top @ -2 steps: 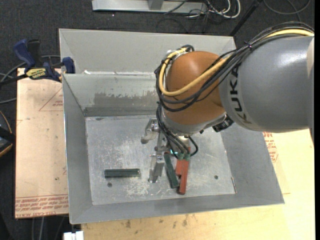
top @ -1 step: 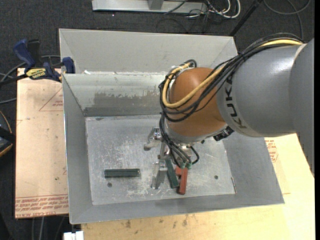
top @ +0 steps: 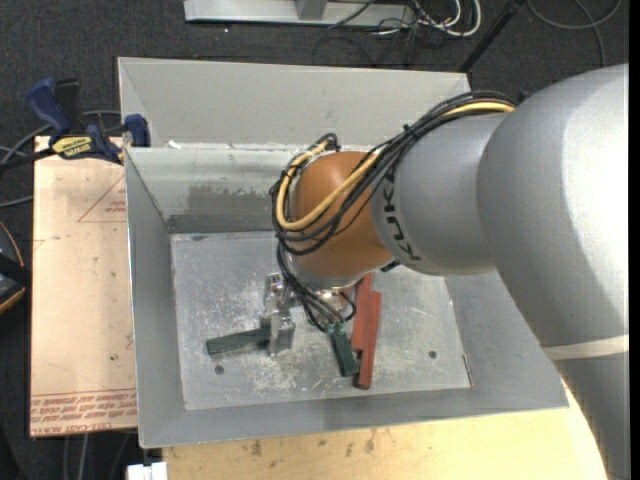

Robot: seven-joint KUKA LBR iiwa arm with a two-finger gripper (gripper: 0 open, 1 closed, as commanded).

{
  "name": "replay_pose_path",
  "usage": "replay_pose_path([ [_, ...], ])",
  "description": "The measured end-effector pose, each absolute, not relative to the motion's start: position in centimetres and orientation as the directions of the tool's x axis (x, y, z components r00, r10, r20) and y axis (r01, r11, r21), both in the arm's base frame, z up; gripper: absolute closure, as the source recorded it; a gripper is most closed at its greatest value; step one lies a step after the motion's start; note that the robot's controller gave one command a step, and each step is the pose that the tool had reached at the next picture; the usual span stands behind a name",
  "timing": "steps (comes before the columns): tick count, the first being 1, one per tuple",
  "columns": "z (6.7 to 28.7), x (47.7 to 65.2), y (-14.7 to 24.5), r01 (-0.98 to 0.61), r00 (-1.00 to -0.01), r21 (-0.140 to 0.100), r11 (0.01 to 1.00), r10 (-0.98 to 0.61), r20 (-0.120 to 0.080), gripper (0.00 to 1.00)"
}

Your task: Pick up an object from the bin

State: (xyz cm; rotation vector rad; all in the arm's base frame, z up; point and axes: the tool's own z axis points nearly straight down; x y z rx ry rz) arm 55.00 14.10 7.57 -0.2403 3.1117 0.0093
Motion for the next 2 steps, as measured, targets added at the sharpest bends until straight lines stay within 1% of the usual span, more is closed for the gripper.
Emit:
replay_pose_path([
  [1,7.6,55.0,14.1,-0.153,-0.988,0.004,0.988,-0.153,-0.021,1.00],
  [2,26.5,55.5,17.4,-0.179,-0.984,0.002,0.984,-0.179,-0.010,1.00],
])
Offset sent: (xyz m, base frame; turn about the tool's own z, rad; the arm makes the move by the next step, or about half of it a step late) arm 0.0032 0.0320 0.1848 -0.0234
